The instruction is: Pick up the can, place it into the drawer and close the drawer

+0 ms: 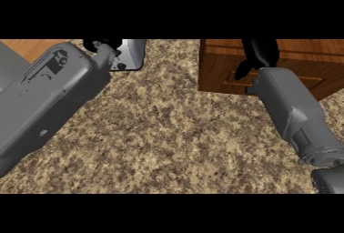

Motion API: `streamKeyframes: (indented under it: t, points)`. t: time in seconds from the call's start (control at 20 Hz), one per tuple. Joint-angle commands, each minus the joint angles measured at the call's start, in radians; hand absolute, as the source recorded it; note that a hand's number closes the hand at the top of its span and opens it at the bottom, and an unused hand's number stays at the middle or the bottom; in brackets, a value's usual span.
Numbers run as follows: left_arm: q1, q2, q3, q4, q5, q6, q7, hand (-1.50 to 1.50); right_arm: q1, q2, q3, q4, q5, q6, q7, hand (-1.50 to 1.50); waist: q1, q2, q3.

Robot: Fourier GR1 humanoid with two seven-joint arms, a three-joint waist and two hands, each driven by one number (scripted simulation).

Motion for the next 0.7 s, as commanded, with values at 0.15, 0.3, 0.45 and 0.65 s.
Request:
streamKeyframes:
  t: [0.15, 0.3, 0.45, 0.65]
  points:
    - [0.050, 0.007, 0.002, -0.059, -0.013, 0.018, 0.012, -1.50, -0.099, -0.027, -0.031, 0.032, -0.018, 0.009, 0.001, -1.50, 0.004, -0.006, -0.005]
    - [0.041, 0.023, -0.003, -0.091, -0.011, 0.002, 0.036, -1.50, -0.121, -0.016, -0.092, 0.054, -0.098, 0.107, -0.114, -1.50, 0.023, -0.003, -0.003]
    - [0.059, 0.026, 0.003, -0.090, -0.006, -0.001, 0.037, -1.50, -0.120, 0.035, -0.220, 0.041, -0.242, 0.144, -0.184, -1.50, 0.019, -0.004, 0.000]
    - [0.084, 0.027, 0.007, -0.098, -0.013, 0.003, 0.019, -1.50, -0.126, 0.058, -0.349, 0.038, -0.378, 0.209, -0.254, -1.50, 0.010, -0.002, 0.000]
